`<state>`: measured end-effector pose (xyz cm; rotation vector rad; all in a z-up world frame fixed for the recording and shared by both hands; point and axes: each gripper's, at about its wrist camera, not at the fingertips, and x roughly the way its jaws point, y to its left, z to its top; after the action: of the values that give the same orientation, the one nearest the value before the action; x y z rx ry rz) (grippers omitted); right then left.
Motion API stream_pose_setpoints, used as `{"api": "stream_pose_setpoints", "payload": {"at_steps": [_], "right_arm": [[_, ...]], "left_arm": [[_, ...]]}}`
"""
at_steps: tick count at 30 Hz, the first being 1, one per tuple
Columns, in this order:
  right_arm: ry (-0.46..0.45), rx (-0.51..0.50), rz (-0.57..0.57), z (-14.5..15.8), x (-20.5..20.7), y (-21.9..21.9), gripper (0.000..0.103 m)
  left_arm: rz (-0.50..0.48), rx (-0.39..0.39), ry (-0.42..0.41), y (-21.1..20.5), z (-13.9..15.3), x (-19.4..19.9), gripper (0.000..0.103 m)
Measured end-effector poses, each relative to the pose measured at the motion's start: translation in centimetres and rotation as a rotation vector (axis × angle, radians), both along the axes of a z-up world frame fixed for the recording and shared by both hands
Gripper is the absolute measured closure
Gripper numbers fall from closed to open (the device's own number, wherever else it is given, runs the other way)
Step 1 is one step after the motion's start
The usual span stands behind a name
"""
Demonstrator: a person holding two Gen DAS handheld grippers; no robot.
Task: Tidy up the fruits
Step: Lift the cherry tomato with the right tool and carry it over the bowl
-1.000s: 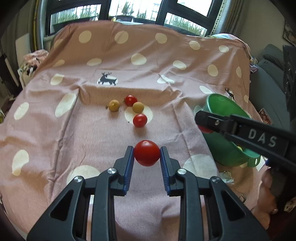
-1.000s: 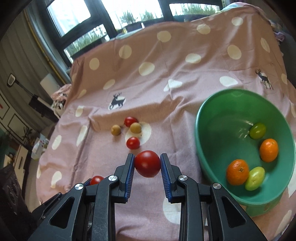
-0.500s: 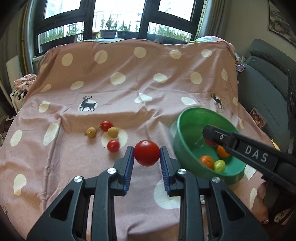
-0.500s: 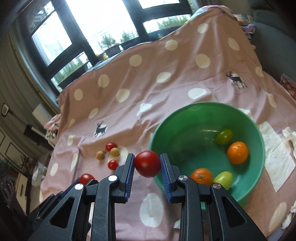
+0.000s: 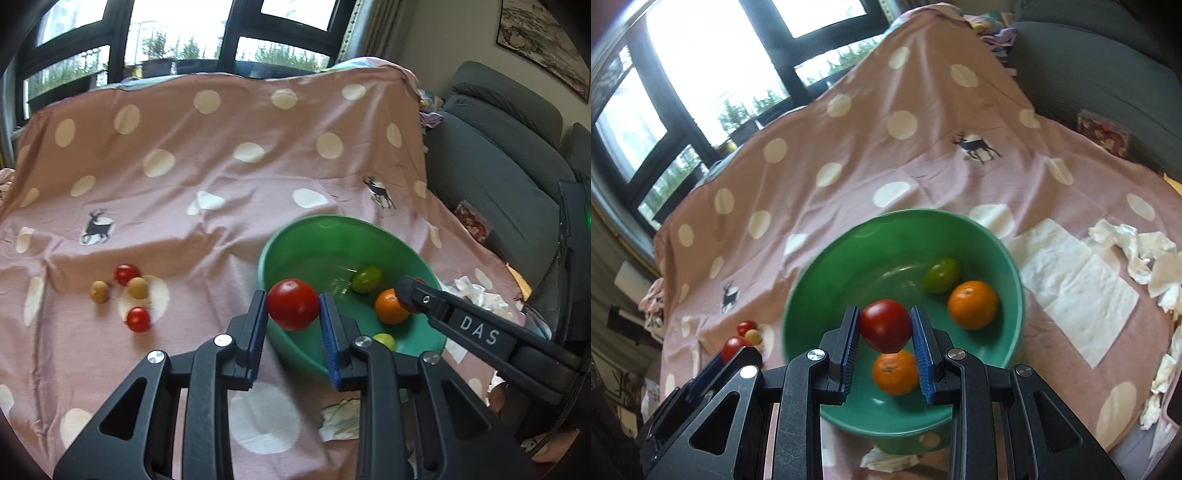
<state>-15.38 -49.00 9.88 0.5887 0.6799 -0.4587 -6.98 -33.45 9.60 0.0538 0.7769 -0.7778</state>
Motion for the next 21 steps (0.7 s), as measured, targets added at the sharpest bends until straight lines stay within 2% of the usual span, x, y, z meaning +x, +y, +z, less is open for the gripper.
{"api": "stream_pose_setpoints", "payload": {"at_steps": [10, 21], "right_arm": [[0.054, 0.056, -0.046, -1.7, -0.1, -2.0, 0.072], [0.082, 0.082, -0.07, -2.4, -0.1, -2.5, 0.072]], "left_arm": [[-0.097, 0.019, 0.103, -2.9, -1.4, 1.1, 0.075], [-0.138, 0.067, 0.126, -4.8, -2.7, 1.8, 0.075]]}}
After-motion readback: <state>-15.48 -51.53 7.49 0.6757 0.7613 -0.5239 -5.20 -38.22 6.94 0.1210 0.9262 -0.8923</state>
